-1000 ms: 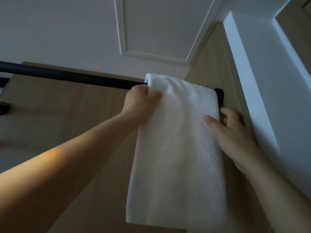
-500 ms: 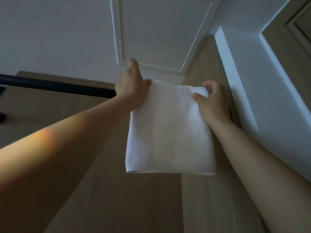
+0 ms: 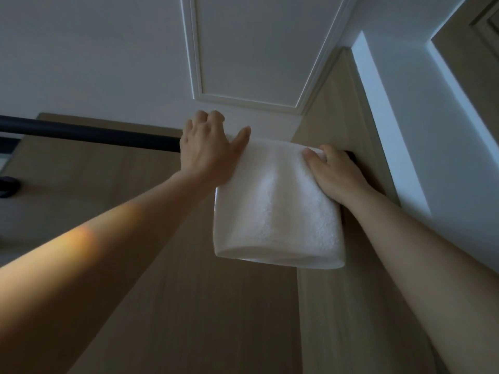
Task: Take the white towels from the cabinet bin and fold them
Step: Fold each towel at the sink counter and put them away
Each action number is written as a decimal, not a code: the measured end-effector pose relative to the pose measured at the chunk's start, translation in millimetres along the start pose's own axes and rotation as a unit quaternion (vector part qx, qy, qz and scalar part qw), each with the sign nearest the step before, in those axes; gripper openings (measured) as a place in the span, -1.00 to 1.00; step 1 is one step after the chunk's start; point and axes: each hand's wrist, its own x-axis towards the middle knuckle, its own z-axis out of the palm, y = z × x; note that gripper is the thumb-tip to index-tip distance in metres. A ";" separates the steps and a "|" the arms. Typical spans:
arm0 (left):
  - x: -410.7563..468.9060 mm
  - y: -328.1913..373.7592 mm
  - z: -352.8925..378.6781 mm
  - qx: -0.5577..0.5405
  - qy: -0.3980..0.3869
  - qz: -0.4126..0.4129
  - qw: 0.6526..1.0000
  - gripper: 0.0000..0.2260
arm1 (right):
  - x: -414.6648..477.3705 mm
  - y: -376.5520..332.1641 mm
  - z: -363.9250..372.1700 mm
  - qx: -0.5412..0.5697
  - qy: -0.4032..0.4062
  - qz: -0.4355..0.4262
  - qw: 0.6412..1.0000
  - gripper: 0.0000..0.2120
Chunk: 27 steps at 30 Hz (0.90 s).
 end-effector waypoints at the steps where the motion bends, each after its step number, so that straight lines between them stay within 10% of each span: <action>1: -10.4 -0.1 -5.5 -0.026 0.009 0.008 1.000 -0.44 | -2.1 -0.2 0.6 0.006 -0.001 0.002 1.000 -0.42; 9: -55.8 -5.5 -16.2 -0.169 -0.146 -0.118 0.968 -0.37 | -56.1 1.6 -7.9 0.122 0.051 0.044 0.990 -0.22; 16: -65.0 -16.5 -14.1 -0.230 -0.150 -0.129 0.953 -0.81 | -94.6 24.3 2.2 0.307 -0.049 0.149 0.939 -0.76; 23: -50.6 -26.2 11.7 -0.228 -0.087 -0.148 0.959 -0.73 | -74.9 21.7 32.3 0.292 0.042 0.113 0.949 -0.80; 27: -51.2 -31.1 13.7 -0.317 -0.178 -0.191 0.912 -0.69 | -72.4 25.5 37.9 0.297 0.054 0.098 0.948 -0.77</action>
